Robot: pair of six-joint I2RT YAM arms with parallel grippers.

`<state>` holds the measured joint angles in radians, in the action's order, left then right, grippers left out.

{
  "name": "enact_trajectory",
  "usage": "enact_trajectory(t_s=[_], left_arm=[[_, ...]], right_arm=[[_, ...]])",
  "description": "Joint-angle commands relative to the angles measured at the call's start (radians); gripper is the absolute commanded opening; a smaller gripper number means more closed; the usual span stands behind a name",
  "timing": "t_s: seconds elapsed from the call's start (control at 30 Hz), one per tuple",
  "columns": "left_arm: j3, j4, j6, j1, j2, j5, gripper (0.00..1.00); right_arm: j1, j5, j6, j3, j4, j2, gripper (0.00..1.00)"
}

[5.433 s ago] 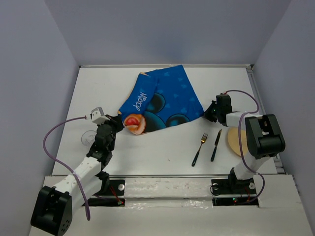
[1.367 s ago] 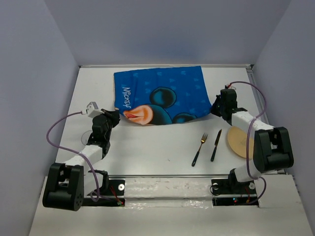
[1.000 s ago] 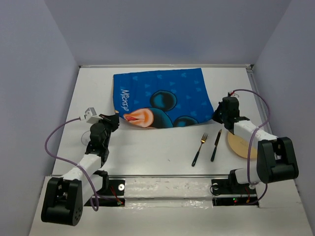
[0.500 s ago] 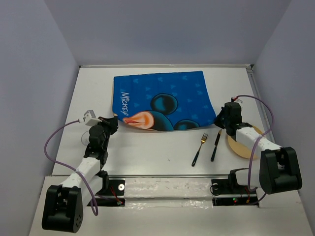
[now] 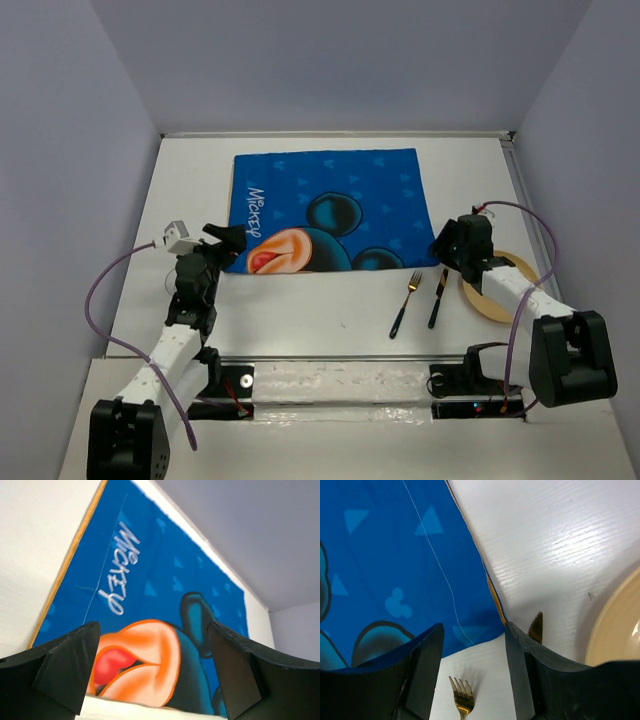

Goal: Set the dinner table for one person

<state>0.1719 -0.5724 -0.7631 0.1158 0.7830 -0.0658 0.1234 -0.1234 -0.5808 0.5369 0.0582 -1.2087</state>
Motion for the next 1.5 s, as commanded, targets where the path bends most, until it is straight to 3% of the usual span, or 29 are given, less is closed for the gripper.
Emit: enact_trajectory(t_s=[0.0, 0.23, 0.33, 0.37, 0.4, 0.43, 0.47, 0.63, 0.83, 1.03, 1.1, 1.17, 1.47], left_arm=[[0.086, 0.016, 0.019, -0.004, -0.073, -0.003, 0.99], [0.187, 0.078, 0.047, -0.004, -0.087, 0.112, 0.99], [0.257, 0.097, 0.047, -0.004, -0.093, 0.184, 0.99], [0.276, 0.121, 0.053, -0.002, -0.093, 0.201, 0.99], [0.293, 0.135, 0.061, -0.002, -0.093, 0.24, 0.99], [0.329, 0.147, 0.086, -0.002, -0.091, 0.265, 0.99], [0.348, 0.158, 0.103, -0.002, -0.087, 0.293, 0.99], [0.465, 0.239, 0.232, 0.028, -0.025, 0.594, 0.99], [0.502, 0.437, 0.407, 0.084, -0.115, 0.665, 0.99], [0.471, 0.548, 0.521, 0.14, -0.206, 0.583, 0.99], [0.482, 0.566, 0.538, 0.195, -0.229, 0.516, 0.99], [0.494, 0.571, 0.559, 0.222, -0.243, 0.482, 0.99], [0.486, 0.626, 0.57, 0.308, -0.327, 0.425, 0.99]], right_arm=[[-0.008, -0.016, 0.013, 0.057, 0.003, 0.021, 0.58], [-0.008, 0.047, 0.05, 0.124, -0.012, -0.023, 0.59], [-0.008, 0.082, 0.036, 0.159, -0.026, -0.107, 0.39], [-0.008, 0.082, 0.024, 0.155, -0.031, -0.124, 0.2], [-0.008, 0.076, 0.021, 0.149, -0.035, -0.123, 0.09], [-0.008, 0.073, 0.016, 0.14, -0.047, -0.12, 0.01], [-0.008, 0.07, 0.015, 0.13, -0.046, -0.109, 0.0], [-0.008, 0.051, 0.024, 0.132, -0.071, -0.017, 0.0], [-0.017, -0.166, 0.055, 0.218, 0.122, 0.058, 0.02], [-0.039, -0.294, 0.076, 0.181, 0.209, 0.11, 0.29], [-0.048, -0.3, 0.073, 0.163, 0.232, 0.107, 0.48], [-0.048, -0.302, 0.059, 0.172, 0.29, 0.089, 0.55], [-0.09, -0.298, 0.015, 0.236, 0.35, -0.069, 0.53]])
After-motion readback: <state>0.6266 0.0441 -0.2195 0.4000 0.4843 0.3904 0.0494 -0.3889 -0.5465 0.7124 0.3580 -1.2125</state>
